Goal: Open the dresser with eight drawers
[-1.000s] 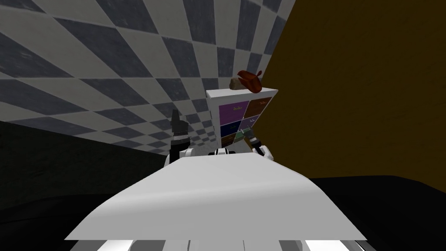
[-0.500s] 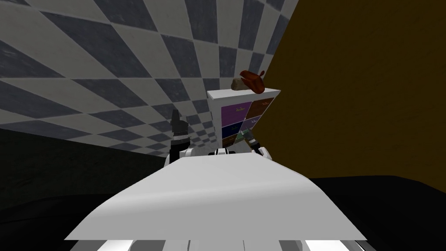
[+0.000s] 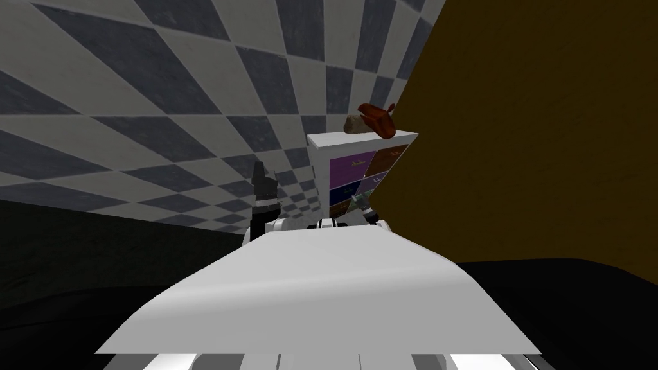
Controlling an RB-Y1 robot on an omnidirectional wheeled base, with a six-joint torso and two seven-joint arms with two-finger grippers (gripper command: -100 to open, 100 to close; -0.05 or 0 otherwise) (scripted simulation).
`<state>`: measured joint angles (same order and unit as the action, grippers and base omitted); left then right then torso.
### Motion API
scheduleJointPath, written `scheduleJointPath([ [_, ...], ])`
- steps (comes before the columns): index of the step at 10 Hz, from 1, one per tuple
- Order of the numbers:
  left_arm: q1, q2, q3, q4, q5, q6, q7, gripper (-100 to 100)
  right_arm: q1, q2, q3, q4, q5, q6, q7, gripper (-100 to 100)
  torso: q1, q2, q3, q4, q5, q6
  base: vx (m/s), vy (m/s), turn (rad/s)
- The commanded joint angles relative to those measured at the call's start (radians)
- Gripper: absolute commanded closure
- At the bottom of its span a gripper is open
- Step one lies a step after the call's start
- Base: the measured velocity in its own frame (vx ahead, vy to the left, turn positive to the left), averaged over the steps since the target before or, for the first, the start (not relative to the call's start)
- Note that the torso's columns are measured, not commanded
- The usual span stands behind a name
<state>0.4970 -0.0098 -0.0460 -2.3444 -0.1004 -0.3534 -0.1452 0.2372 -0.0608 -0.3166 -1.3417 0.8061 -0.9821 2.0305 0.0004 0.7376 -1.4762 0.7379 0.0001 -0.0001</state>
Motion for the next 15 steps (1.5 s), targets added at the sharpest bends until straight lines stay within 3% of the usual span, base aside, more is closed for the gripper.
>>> scheduleJointPath([
  [1,0.0,0.0,0.0,0.0,0.0,0.0,0.0,0,0.006,0.082,-0.011,0.014,0.02,-0.008,0.04,-100,-0.001,0.0,0.0,0.0,0.0,0.0,0.031,0.025,-0.005],
  [2,0.0,0.0,0.0,0.0,0.0,0.0,0.0,0,0.007,0.107,-0.012,0.016,0.023,-0.009,0.045,-100,-0.001,0.001,0.001,0.0,0.0,0.0,0.02,0.011,-0.001],
  [5,0.0,0.0,0.0,0.0,0.0,0.0,0.0,0,-0.017,0.072,-0.008,-0.013,0.028,0.038,0.004,-100,0.0,0.0,0.0,0.0,0.0,0.0,0.028,0.034,0.014],
  [6,0.0,0.0,0.0,0.0,0.0,0.0,0.0,0,-0.006,0.079,-0.006,-0.015,0.028,0.027,0.013,-100,0.002,-0.001,-0.001,0.0,0.001,0.0,0.019,0.033,0.002],
  [7,0.0,0.0,0.0,0.0,0.0,0.0,0.0,0,0.002,0.09,-0.009,0.006,0.024,0.004,0.034,100,-0.001,0.001,0.0,0.0,0.0,0.0,-0.023,-0.018,-0.024],
  [8,0.0,0.0,0.0,0.0,0.0,0.0,0.0,0,0.001,0.085,-0.006,-0.011,0.027,0.021,0.018,100,-0.004,0.003,0.002,0.001,-0.001,0.0,-0.013,-0.021,-0.035],
  [9,0.0,0.0,0.0,0.0,0.0,0.0,0.0,0,-0.001,0.044,-0.008,-0.016,0.024,0.017,0.019,-100,-0.003,-0.002,0.0,-0.004,-0.004,-0.003,-0.016,0.005,-0.002],
  [12,0.0,0.0,0.0,0.0,0.0,0.0,0.0,0,-0.003,-0.034,-0.01,-0.018,0.023,0.025,0.013,-100,0.001,-0.001,-0.001,0.0,0.0,0.0,-0.003,0.016,-0.008],
  [15,0.0,0.0,0.0,0.0,0.0,0.0,0.0,0,-0.005,-0.084,-0.011,-0.02,0.023,0.036,0.006,-100,0.0,0.001,0.001,0.0,0.0,0.0,-0.007,0.027,-0.009],
])
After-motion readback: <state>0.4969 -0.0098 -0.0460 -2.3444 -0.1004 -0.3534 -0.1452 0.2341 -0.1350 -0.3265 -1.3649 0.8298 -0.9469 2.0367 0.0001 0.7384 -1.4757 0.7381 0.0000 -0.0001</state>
